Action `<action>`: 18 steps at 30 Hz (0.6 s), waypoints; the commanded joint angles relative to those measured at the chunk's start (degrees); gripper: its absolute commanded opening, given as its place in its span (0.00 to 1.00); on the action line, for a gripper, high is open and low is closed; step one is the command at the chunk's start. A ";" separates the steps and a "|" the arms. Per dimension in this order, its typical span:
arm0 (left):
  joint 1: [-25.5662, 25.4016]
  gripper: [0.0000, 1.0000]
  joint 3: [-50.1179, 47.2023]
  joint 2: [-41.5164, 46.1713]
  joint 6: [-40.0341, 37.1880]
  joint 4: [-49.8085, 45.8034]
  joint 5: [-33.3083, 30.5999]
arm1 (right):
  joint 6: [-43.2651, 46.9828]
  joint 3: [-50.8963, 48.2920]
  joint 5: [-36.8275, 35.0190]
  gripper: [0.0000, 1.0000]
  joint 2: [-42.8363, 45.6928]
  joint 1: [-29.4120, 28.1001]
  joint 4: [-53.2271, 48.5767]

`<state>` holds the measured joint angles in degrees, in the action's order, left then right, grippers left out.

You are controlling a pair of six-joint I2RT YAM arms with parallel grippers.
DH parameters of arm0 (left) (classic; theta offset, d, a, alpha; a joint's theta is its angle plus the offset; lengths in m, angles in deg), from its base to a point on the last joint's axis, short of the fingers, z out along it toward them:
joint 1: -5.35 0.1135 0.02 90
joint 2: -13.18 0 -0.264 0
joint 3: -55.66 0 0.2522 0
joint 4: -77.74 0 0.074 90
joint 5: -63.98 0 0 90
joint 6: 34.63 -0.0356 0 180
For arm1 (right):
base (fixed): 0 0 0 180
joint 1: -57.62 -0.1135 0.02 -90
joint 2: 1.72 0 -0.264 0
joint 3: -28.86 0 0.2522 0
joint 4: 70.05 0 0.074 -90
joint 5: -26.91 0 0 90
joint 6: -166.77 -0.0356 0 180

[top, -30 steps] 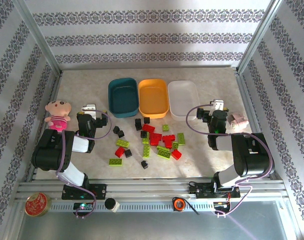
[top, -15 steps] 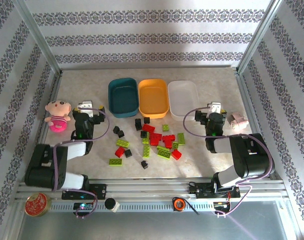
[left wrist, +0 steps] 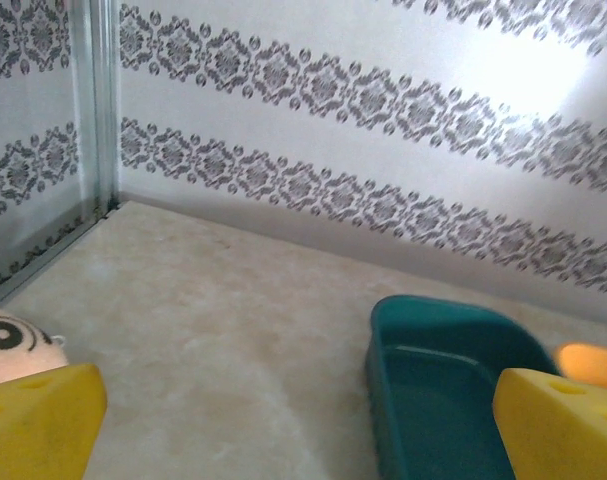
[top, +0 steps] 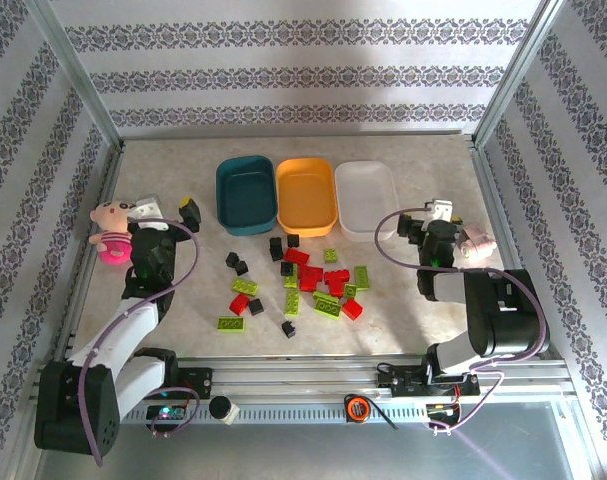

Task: Sort the legos into containers by color
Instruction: Pick up the lego from the bottom-center of the table.

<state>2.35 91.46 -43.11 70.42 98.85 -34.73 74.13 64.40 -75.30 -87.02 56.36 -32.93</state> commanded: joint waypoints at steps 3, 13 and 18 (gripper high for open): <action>-0.42 0.99 -3.77 1.97 9.22 8.46 10.10 | -0.17 4.63 -18.85 0.98 9.63 -6.59 -14.08; 1.91 0.99 -12.02 7.80 41.67 10.11 0.66 | -28.68 12.63 -15.21 0.98 16.47 -8.45 -39.96; 1.91 0.99 -14.40 10.64 41.29 13.95 1.07 | -30.82 13.03 -6.72 0.98 18.24 -7.50 -43.85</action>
<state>3.62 77.41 -34.67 108.41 108.57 -33.02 48.60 76.97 -90.19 -69.69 50.41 -69.54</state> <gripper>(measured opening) 0.993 0.981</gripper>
